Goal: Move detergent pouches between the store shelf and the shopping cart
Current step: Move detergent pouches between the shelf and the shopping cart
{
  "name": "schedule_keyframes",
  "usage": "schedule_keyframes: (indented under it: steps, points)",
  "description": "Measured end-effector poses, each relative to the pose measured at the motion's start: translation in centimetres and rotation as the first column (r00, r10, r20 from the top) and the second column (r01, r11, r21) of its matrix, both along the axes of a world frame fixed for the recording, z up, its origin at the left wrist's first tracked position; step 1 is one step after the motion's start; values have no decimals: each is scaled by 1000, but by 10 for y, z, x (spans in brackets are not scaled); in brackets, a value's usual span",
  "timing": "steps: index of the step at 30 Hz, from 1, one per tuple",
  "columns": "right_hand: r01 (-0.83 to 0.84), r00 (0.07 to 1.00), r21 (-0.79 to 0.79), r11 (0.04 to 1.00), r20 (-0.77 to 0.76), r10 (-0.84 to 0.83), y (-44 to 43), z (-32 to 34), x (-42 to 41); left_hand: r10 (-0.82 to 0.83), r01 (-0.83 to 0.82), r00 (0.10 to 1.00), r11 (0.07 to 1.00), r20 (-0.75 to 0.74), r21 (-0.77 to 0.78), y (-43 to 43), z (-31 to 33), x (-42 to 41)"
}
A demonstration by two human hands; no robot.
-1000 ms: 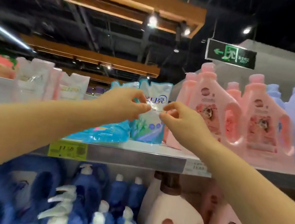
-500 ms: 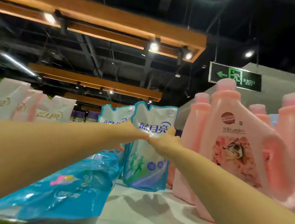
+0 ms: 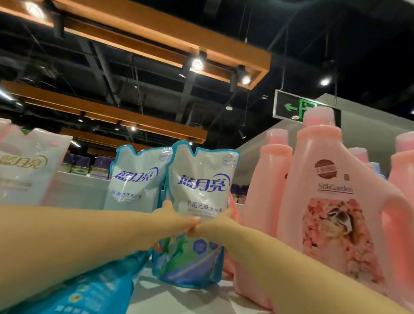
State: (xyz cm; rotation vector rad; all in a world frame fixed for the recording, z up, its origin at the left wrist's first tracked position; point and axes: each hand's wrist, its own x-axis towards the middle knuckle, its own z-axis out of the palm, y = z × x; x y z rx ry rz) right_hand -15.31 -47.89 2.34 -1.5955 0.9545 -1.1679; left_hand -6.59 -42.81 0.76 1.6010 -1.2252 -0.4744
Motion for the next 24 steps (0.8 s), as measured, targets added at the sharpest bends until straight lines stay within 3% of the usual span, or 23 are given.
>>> schedule_keyframes:
  steps: [1,2,3,5,6,8,10,15,24]
  points:
    - [-39,999,-106,994,-42,35,-5,-7,-5,-1,1,1000,1000,21,-9,1,-1,0]
    - [-120,993,-74,990,5,121,1,-14,-4,-2,2,999,1000,40,-21,4,-1,1]
    - [-37,996,-83,996,-81,30,10,-10,-10,2,0,998,999,58,-37,7,-1,2]
    - [52,898,-298,953,-404,-175,-1,-13,-13,4,0,997,998,75,-57,12,0,2]
    - [118,877,-320,940,-410,-250,9,-14,-14,0,6,996,998,85,-60,16,2,1]
    - [142,911,-281,949,-337,-236,19,-12,-24,-6,14,994,998,111,-68,28,9,-4]
    - [94,901,-347,933,-368,-227,30,-2,-33,-8,22,990,995,143,-95,43,19,-10]
    - [71,946,-553,830,-228,-232,68,25,-57,1,33,984,981,177,-192,90,47,-34]
    - [13,995,-741,671,-56,-82,131,42,-112,8,54,983,943,186,-328,178,62,-89]
